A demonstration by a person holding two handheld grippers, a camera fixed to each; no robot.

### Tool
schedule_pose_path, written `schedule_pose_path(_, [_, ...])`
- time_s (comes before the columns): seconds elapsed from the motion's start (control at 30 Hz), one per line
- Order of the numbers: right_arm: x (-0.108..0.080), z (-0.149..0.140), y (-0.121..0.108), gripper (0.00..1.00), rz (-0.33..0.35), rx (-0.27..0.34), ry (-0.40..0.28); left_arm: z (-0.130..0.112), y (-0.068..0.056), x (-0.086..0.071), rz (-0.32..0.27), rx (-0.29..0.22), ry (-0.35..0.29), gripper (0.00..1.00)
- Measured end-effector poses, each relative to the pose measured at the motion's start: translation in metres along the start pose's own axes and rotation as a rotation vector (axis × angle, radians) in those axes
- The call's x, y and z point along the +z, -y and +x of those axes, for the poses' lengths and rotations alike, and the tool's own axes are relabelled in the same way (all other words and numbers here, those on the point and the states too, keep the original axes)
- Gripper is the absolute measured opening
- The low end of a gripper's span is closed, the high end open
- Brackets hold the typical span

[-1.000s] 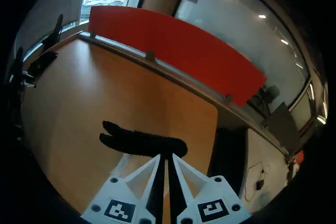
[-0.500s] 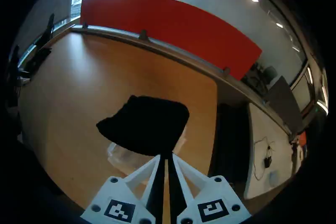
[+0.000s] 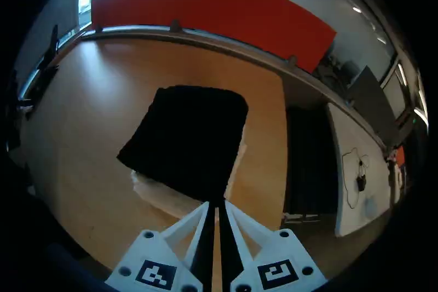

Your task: Fold towel

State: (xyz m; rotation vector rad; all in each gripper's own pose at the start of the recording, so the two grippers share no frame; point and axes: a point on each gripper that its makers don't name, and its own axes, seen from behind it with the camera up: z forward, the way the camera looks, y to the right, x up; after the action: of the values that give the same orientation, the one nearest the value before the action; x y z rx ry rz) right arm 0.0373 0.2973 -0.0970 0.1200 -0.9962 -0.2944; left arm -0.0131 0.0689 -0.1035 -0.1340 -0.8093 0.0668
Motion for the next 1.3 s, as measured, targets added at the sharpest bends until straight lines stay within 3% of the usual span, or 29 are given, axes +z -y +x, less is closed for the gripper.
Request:
schedule_pose_path(0.4, [0.017, -0.023, -0.003, 0.05, 0.004, 0.033, 0.061, -0.002, 0.003, -0.003, 0.007, 0.000, 0.002, 0.97])
schedule_pose_path(1.03, [0.019, -0.022, -0.004, 0.08, -0.016, 0.039, 0.067, -0.005, 0.005, -0.005, 0.011, -0.004, 0.004, 0.97])
schedule_pose_path(1.17, [0.018, -0.023, -0.004, 0.21, -0.023, 0.046, 0.068, -0.006, 0.005, -0.006, 0.009, -0.006, 0.003, 0.97])
schedule_pose_path(1.2, [0.018, -0.023, -0.004, 0.28, -0.025, 0.048, 0.068, -0.006, 0.005, -0.006, 0.009, -0.006, 0.002, 0.97])
schedule_pose_path(1.3, [0.018, -0.024, -0.003, 0.63, -0.030, 0.055, 0.069, -0.007, 0.005, -0.006, 0.009, -0.005, 0.003, 0.97])
